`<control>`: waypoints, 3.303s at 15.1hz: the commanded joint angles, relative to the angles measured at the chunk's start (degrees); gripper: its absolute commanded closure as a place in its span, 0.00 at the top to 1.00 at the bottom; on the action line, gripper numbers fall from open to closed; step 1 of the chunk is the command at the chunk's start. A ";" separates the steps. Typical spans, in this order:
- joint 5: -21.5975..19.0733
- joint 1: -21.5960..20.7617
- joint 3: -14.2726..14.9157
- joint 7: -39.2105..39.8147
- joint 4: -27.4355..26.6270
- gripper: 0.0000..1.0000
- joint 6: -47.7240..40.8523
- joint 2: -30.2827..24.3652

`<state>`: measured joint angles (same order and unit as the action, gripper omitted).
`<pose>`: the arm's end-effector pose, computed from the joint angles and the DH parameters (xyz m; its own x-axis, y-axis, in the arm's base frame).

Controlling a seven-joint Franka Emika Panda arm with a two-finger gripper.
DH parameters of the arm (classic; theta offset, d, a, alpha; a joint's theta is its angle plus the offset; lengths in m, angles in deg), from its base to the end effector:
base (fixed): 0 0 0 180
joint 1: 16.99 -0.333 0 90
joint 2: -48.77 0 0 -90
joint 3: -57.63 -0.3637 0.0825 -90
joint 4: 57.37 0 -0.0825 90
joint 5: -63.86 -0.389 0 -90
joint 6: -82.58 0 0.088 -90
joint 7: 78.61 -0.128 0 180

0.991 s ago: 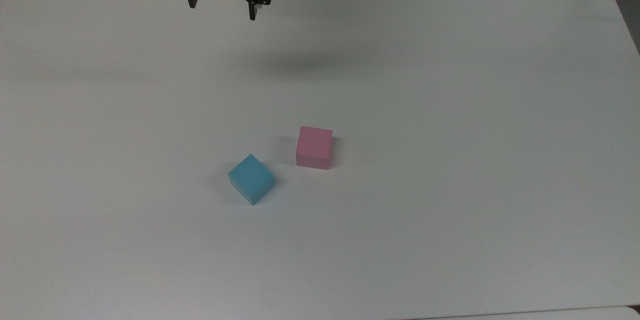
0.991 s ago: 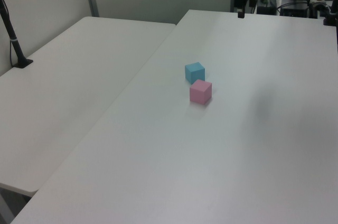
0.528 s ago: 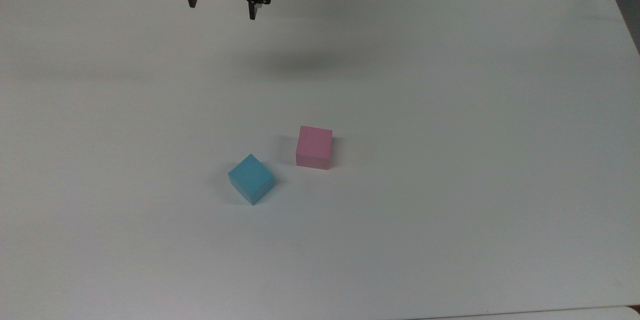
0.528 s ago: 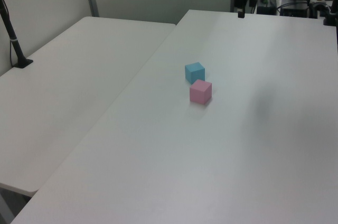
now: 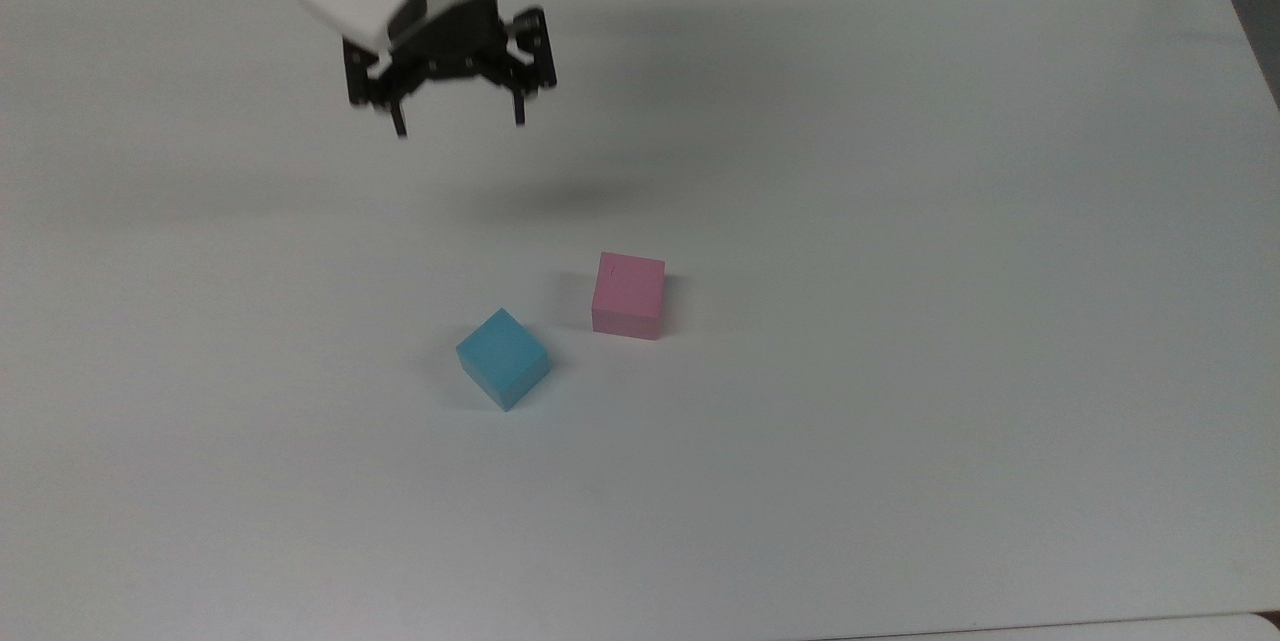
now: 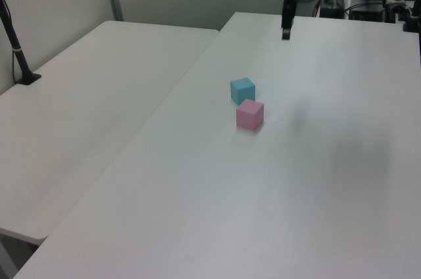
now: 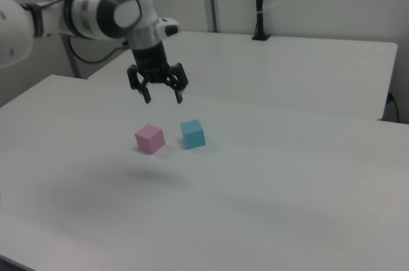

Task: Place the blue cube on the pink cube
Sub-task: 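Lower the open gripper down over the light-blue cube, then close the gripper on the light-blue cube and lift it, then carry the light-blue cube over the pink cube and lower it onto it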

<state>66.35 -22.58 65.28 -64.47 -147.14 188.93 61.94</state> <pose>0.6556 -0.0193 0.5405 0.9733 0.2258 0.0412 0.2217 -0.9714 0.0853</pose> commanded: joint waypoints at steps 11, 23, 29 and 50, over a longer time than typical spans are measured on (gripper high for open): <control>-0.38 -1.17 0.79 3.61 3.99 1.00 28.64 20.39; -1.26 -1.53 0.53 3.17 3.82 1.00 28.21 19.70; -1.88 -1.52 0.53 4.23 3.82 1.00 24.43 20.48; -2.23 -9.87 0.44 -24.05 -0.57 0.54 12.39 8.88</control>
<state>64.76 -29.14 65.00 -80.77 -144.68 201.21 71.92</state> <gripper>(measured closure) 0.401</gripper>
